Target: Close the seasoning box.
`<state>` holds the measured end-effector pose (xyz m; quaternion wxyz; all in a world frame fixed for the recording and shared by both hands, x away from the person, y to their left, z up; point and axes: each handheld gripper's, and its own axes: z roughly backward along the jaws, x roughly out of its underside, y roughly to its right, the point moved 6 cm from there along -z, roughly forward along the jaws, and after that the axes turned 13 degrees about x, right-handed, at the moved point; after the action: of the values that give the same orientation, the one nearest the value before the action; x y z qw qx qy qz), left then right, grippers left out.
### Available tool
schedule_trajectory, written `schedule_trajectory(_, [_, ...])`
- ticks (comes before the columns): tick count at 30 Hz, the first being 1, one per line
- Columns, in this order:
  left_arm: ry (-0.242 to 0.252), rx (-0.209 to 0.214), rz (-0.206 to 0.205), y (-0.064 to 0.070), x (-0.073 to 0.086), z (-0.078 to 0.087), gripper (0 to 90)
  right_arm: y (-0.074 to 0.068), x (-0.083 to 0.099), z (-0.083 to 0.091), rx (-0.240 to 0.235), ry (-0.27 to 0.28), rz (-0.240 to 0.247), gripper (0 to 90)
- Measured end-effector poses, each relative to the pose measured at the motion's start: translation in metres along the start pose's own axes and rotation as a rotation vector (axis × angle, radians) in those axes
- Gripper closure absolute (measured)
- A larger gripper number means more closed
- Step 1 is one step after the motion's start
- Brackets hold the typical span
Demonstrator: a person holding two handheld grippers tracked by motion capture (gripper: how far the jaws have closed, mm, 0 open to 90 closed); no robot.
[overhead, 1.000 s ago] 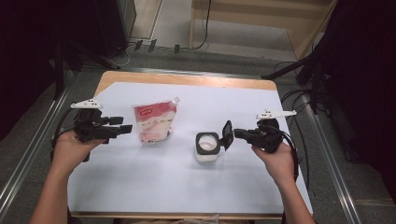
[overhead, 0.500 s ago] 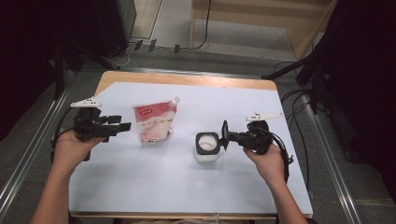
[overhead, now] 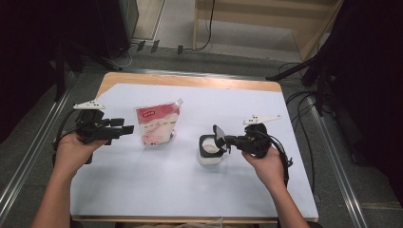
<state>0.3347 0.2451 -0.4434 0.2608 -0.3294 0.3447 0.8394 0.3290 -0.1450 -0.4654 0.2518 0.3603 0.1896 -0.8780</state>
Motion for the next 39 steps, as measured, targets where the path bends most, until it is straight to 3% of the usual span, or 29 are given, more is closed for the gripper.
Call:
schedule_trajectory(16, [0.009, -0.011, -0.009, -0.002, 0.001, -0.002, 39.8, -0.027, 0.002, -0.014, -0.037, -0.037, 0.073, 90.0])
schedule_trajectory(24, [-0.001, -0.016, -0.013, -0.003, 0.003, -0.005, 39.3, -0.032, 0.000, -0.016, -0.052, -0.026, 0.090, 86.9])
schedule_trajectory(34, [-0.003, -0.025, -0.023, -0.003, 0.003, -0.005, 38.3, -0.011, -0.006, 0.002, -0.051, 0.073, 0.062, 64.6])
schedule_trajectory(39, [-0.005, -0.034, -0.023, -0.003, 0.003, -0.006, 37.9, 0.012, -0.003, 0.007, 0.006, 0.093, 0.047, 55.0])
